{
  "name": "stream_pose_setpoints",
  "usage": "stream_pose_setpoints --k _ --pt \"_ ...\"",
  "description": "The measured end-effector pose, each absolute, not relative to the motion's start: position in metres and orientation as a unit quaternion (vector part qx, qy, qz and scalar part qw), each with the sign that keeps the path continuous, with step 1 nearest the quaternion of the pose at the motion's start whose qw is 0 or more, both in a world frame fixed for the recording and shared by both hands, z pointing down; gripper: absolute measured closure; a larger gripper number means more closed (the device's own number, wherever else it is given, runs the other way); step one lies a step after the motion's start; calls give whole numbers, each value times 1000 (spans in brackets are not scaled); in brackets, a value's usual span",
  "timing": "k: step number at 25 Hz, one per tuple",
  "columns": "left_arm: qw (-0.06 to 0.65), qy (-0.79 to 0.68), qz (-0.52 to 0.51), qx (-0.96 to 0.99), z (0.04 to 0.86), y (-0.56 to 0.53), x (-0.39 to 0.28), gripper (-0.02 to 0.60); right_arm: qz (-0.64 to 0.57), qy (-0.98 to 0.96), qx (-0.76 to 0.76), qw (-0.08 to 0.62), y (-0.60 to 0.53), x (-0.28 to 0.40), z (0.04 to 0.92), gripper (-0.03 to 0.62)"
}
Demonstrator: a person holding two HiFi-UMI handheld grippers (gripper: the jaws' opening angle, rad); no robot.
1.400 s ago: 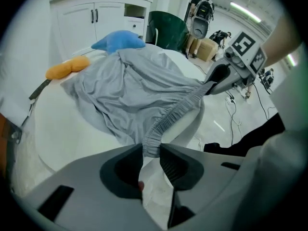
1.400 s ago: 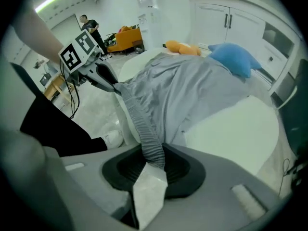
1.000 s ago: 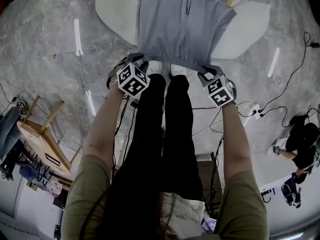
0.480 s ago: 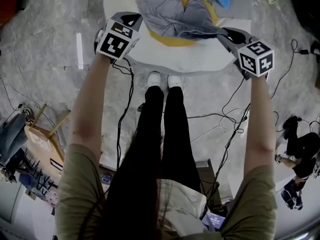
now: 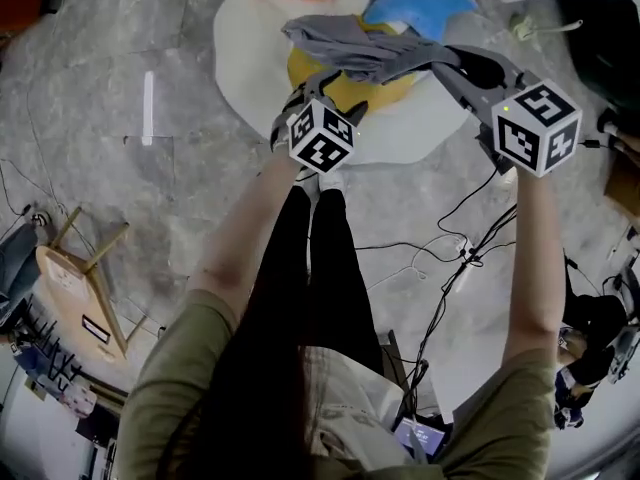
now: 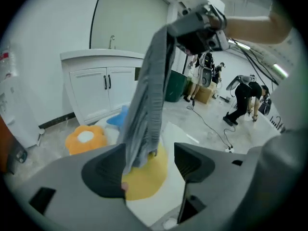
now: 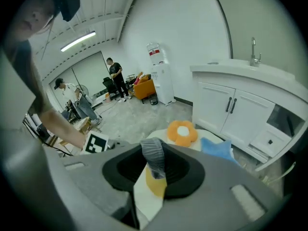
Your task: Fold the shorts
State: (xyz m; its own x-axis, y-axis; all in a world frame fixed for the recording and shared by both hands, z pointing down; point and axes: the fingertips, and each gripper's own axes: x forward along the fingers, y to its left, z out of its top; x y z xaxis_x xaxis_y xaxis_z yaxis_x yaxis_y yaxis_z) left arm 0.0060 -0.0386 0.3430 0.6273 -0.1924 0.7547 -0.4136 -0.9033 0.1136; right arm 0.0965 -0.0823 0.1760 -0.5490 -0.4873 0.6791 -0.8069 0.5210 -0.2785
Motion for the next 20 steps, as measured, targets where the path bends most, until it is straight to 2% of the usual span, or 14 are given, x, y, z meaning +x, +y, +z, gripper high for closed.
stream_pose_setpoints --k 1,3,8,9,11,16,20 --pt "152 -172 391 891 345 -29 14 266 294 -832 381 275 -82 90 168 496" --pt "170 -192 385 886 349 -24 26 245 297 -841 359 276 -80 77 153 496" --pt "188 -243 411 858 376 -45 24 245 327 -856 322 237 -82 57 123 496" --pt "187 -243 418 855 380 -47 20 259 331 -857 320 231 -83 55 120 497" --pt "180 -244 423 854 380 -52 7 452 329 -857 319 234 -84 54 120 496" --pt "169 -218 433 858 361 -64 -47 460 328 -834 351 272 -81 82 145 496" --pt "126 -223 448 857 318 -135 -83 463 343 -802 387 300 -100 130 176 496"
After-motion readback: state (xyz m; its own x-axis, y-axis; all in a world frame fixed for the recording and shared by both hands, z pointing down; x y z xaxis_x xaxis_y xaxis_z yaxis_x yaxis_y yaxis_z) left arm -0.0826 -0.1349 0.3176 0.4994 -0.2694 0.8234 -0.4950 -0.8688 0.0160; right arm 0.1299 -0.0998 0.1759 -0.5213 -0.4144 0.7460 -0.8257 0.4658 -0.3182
